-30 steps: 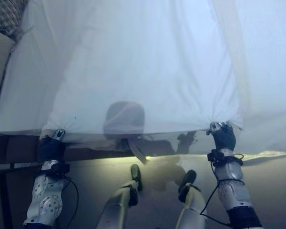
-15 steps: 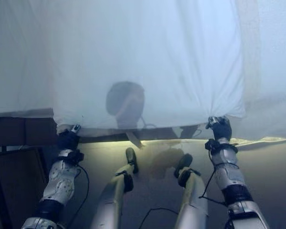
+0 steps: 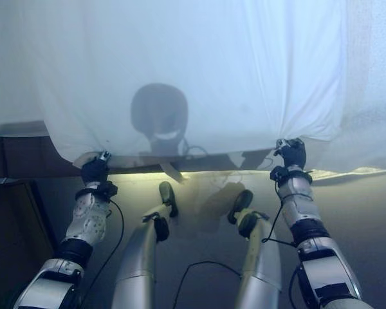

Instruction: Make the bed

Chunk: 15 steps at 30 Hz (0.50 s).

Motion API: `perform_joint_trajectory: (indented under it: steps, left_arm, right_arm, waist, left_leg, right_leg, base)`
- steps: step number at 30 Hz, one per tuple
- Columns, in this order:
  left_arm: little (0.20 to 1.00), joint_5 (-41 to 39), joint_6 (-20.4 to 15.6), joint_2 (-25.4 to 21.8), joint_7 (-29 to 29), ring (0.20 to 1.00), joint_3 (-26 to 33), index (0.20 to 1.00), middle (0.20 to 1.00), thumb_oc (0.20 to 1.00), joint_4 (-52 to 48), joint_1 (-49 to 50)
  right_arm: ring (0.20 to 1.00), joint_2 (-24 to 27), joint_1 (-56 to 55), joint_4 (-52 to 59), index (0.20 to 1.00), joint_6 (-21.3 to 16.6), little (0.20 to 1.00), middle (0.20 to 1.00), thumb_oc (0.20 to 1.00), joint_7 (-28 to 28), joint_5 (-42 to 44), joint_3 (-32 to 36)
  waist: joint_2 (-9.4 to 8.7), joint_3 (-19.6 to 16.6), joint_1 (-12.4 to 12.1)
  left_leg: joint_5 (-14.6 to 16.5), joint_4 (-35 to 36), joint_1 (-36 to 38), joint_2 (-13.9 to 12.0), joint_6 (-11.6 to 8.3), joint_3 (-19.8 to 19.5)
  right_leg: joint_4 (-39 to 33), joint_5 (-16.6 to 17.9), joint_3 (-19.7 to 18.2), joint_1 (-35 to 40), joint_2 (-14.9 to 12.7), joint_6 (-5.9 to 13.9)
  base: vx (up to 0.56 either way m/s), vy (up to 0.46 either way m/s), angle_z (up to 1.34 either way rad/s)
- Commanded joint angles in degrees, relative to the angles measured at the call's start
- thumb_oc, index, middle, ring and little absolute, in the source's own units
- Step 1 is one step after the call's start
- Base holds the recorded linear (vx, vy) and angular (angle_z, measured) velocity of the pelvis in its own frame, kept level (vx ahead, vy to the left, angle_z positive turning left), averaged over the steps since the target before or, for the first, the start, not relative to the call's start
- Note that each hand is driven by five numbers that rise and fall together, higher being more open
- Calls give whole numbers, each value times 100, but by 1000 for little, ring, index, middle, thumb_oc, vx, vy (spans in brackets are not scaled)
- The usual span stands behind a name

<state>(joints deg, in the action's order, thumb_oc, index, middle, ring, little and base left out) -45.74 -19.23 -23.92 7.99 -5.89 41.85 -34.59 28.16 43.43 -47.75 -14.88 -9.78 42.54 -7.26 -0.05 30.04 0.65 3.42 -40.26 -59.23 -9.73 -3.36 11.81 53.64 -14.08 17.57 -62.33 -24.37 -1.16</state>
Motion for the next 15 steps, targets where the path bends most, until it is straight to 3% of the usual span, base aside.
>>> perform_joint_trajectory:
  steps: [1,8,9,10,11,15]
  left_arm:
    - [200,321,414,-134,241,200,105,200,200,200,1115,1030]
    - [200,666,508,-250,293,200,44,200,200,200,1443,1070]
    - [200,1135,652,-330,329,200,-90,200,200,200,1719,1035]
    - [200,1148,653,-326,332,200,-87,200,200,200,1729,1023]
    - [1000,1519,778,-358,324,1000,-221,1000,1000,1000,1899,970]
    - [1000,2217,1057,-357,221,1000,-350,1000,1000,1000,2315,1012]
  right_arm:
    - [200,485,-1030,-1133,200,402,200,200,200,-229,-280,82]
    - [200,615,-966,-1568,200,593,200,200,200,-172,-737,-102]
    - [846,679,-950,-1834,846,719,846,846,846,-93,-967,-196]
    - [1000,681,-937,-1848,1000,717,1000,1000,1000,-87,-972,-196]
    - [1000,713,-877,-2018,1000,805,1000,1000,1000,-49,-1174,-307]
    - [1000,699,-942,-2210,1000,961,1000,1000,1000,114,-1614,-462]
  waist:
    - [8,-25,-32]
    - [-17,-25,-56]
    - [-15,-25,-48]
    - [-16,-25,-47]
    - [-22,-25,-38]
    - [-50,-25,-31]
  left_leg:
    - [944,-934,-533,256,255,336]
    - [1120,-1361,-886,244,345,259]
    - [1134,-1421,-938,247,366,262]
    - [1139,-1429,-945,247,366,263]
    - [1145,-1449,-966,255,390,275]
    - [1178,-1456,-924,251,449,318]
  right_leg:
    - [65,104,-69,-468,212,402]
    - [502,-111,-140,-803,109,321]
    - [576,-154,-151,-865,85,294]
    - [584,-160,-154,-873,82,293]
    - [611,-182,-153,-895,69,267]
    - [606,-189,-153,-899,68,231]
  base:
    - [42,-11,-3]
    - [35,-5,2]
    - [0,0,0]
    - [0,0,0]
    - [21,-1,3]
    - [5,0,1]
